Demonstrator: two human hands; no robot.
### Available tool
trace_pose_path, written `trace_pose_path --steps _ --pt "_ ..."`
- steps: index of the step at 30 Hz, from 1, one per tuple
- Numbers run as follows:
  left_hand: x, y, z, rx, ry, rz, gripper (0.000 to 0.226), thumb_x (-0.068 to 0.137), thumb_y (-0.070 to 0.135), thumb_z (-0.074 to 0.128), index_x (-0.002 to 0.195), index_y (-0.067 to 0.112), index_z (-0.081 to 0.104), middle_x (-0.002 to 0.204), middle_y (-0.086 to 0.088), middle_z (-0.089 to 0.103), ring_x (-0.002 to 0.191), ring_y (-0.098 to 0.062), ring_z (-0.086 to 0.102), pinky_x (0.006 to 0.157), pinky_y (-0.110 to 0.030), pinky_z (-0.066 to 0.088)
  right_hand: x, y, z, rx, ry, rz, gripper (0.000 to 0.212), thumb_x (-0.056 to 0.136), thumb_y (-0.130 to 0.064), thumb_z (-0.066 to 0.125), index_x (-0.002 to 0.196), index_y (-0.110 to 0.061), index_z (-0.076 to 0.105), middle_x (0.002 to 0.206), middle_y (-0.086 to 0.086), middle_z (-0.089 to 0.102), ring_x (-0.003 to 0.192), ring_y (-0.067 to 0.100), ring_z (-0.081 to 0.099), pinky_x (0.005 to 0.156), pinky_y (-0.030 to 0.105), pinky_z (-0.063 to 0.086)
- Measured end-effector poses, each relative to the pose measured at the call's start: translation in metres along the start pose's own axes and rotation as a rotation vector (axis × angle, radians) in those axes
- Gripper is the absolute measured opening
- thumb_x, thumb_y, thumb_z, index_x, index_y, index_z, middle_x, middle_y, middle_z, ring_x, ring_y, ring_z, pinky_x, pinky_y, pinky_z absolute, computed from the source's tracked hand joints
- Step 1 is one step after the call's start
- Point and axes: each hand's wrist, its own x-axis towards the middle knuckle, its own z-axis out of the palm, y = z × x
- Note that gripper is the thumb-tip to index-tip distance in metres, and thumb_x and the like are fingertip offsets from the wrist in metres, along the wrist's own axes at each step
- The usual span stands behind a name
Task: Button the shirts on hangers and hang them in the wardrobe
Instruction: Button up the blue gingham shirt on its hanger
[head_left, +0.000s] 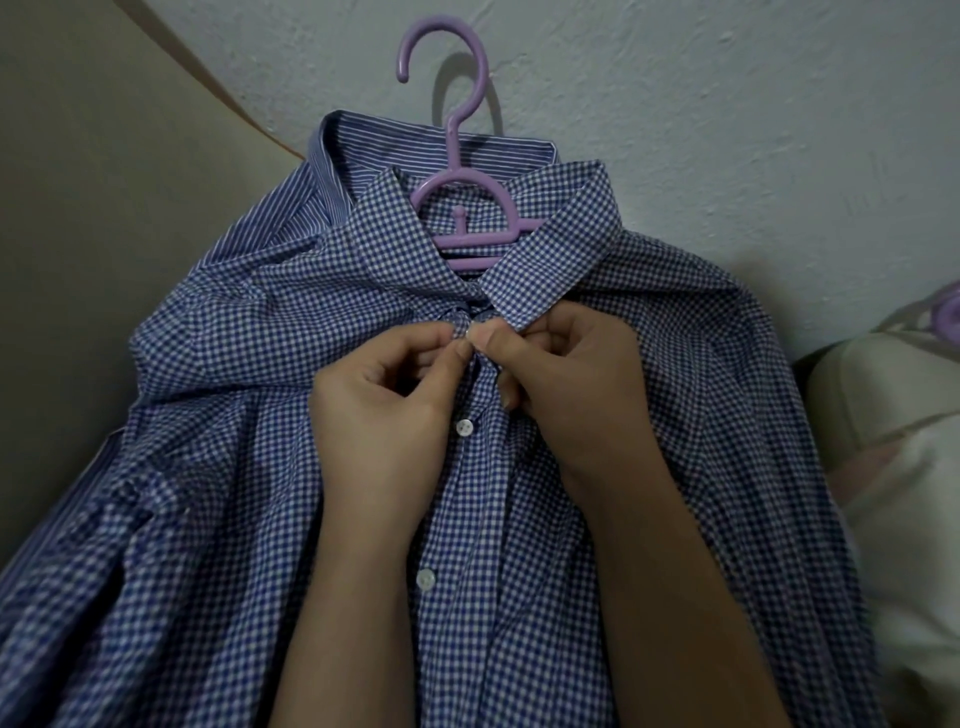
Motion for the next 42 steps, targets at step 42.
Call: trace_pose_path --steps 42 --pt "0.0008 -0.0008 0.0048 -0.071 0.014 -0.102 0.004 0.084 0.017 0.081 0.085 0.021 0.080 0.078 0.003 0.077 0.078 -0.010 0.074 0.075 -0.030 0.060 -0.0014 0.0008 0.0032 -0.130 0.012 0.021 0.043 0.092 -0.017 0.069 0.060 -0.014 0.040 0.043 0.002 0.050 0.040 0.014 0.045 0.040 0.020 0.037"
